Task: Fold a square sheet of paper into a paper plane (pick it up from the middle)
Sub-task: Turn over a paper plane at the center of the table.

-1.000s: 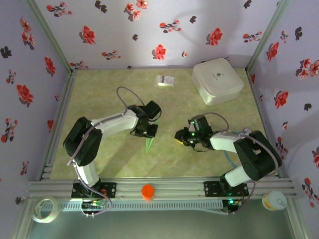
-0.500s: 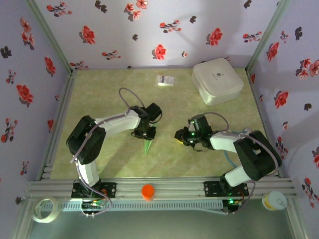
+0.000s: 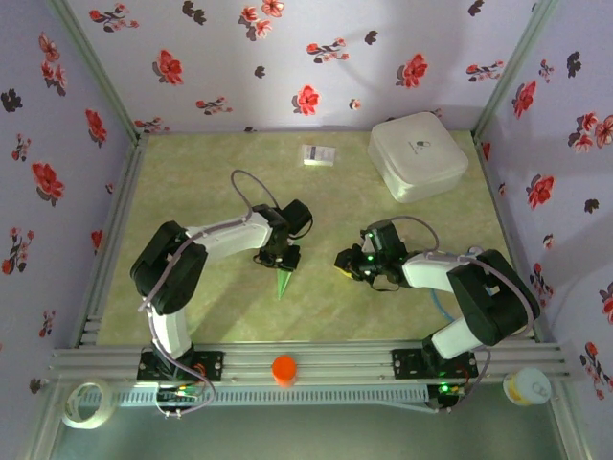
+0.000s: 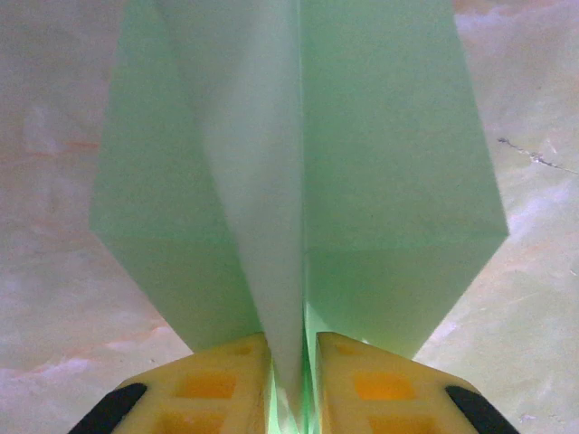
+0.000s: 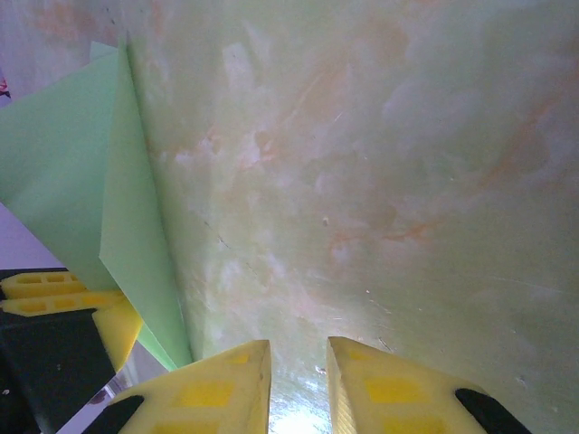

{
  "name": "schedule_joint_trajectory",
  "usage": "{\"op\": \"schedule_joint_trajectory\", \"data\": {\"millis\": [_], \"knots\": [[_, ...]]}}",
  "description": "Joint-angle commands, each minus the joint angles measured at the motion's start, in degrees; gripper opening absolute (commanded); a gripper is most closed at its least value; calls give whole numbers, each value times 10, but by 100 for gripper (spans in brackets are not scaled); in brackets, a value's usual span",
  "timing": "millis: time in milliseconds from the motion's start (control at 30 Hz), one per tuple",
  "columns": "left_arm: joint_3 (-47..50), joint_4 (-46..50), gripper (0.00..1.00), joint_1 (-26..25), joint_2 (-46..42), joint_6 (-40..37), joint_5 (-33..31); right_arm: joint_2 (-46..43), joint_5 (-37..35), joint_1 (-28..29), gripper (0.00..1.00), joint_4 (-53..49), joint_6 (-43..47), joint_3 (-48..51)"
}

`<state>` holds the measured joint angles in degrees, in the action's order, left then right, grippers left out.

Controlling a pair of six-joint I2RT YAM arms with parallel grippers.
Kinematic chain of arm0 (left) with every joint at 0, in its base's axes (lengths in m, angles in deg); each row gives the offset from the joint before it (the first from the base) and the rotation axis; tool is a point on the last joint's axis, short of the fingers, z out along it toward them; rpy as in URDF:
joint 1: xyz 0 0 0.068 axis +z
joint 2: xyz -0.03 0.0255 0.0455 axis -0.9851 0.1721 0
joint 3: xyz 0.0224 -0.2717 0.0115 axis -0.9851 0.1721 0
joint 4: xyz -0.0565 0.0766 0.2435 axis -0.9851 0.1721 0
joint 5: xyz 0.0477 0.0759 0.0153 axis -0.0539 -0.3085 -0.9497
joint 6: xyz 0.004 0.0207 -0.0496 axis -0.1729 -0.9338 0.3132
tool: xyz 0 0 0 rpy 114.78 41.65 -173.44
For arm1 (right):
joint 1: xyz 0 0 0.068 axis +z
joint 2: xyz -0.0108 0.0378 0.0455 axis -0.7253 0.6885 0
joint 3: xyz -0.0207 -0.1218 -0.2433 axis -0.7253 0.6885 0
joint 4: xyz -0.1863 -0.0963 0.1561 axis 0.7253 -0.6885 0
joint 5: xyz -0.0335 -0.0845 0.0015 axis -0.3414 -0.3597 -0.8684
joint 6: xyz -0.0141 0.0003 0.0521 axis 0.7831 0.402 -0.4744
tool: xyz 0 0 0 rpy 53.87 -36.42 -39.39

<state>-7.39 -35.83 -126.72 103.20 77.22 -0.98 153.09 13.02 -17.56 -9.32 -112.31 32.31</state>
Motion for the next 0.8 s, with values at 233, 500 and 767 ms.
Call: {"op": "schedule_joint_trajectory", "data": {"millis": [233, 500, 767], "knots": [[-12, -1, 20, -8, 23, -4, -1, 5, -6, 5, 24, -7, 10, -13], [-12, -6, 21, -13, 36, -4, -4, 6, -6, 6, 24, -7, 9, -14], [-10, -3, 23, -24, 54, 13, -35, 4, -6, 6, 24, -8, 9, -15]]}}
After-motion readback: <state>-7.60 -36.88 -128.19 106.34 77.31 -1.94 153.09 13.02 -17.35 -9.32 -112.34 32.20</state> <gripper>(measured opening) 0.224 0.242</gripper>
